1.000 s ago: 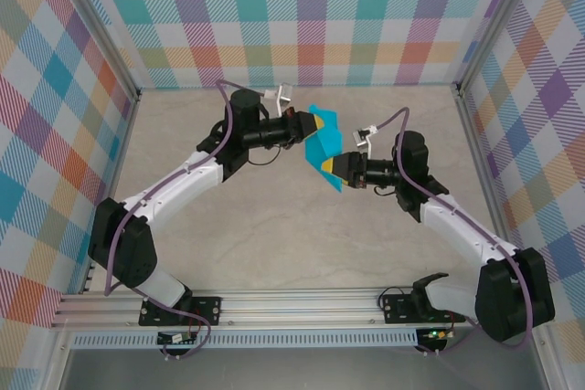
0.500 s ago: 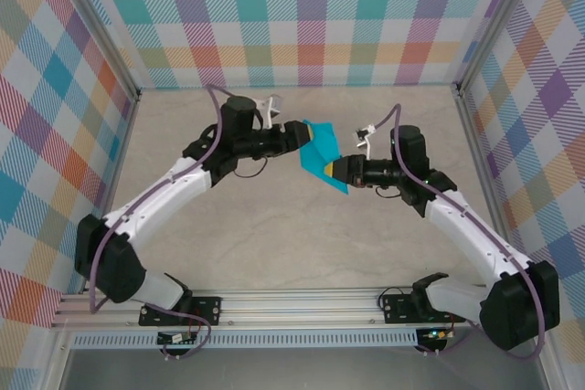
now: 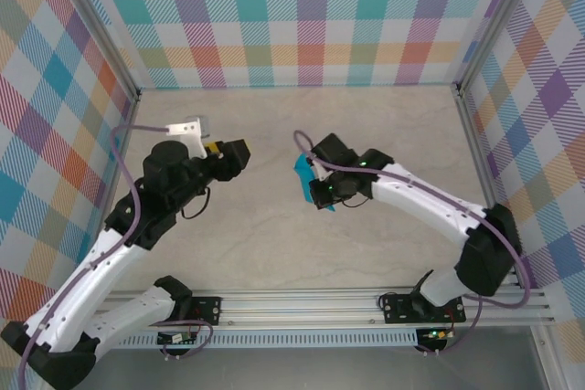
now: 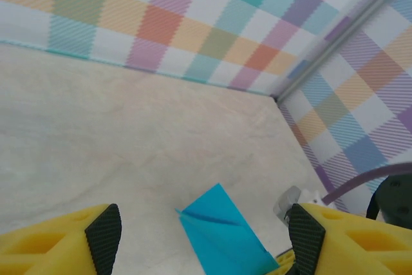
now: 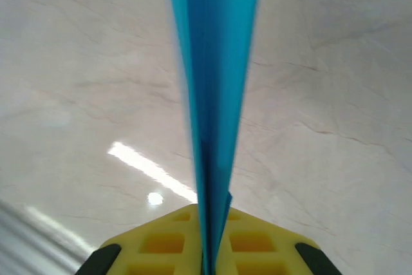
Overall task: Fold a paper plane with a square sheet of paper (fold left side to right side)
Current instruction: Turn over the paper at the center of the table.
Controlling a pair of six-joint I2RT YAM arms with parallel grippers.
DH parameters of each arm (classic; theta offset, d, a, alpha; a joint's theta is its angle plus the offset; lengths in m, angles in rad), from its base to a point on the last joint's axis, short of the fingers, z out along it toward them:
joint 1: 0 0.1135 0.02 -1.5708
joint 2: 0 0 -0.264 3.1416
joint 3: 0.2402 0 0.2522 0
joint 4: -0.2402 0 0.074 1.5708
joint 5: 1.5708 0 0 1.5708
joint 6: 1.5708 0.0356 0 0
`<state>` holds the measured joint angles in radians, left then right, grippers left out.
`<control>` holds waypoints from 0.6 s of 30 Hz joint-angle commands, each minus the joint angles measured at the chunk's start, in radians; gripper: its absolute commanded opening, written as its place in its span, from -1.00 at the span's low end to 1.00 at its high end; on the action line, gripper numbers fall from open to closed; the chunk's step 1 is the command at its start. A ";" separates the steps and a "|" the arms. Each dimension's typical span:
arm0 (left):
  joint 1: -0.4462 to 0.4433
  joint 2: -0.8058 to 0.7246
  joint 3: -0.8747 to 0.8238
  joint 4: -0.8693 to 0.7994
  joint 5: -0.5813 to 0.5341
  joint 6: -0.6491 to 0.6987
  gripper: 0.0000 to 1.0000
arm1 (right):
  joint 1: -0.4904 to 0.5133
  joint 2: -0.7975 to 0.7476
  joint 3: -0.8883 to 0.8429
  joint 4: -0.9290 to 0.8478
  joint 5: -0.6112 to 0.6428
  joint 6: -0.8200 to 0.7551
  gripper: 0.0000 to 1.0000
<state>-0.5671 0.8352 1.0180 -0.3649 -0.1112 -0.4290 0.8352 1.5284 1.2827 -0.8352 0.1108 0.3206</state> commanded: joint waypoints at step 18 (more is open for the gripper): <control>0.010 -0.214 -0.082 -0.064 -0.297 0.029 0.53 | 0.295 0.781 0.420 -0.752 1.027 0.215 -0.91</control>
<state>-0.5667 0.6327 0.9443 -0.4198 -0.3790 -0.4206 1.1133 2.2589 1.6787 -1.4490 1.0218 0.4591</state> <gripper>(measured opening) 0.765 0.052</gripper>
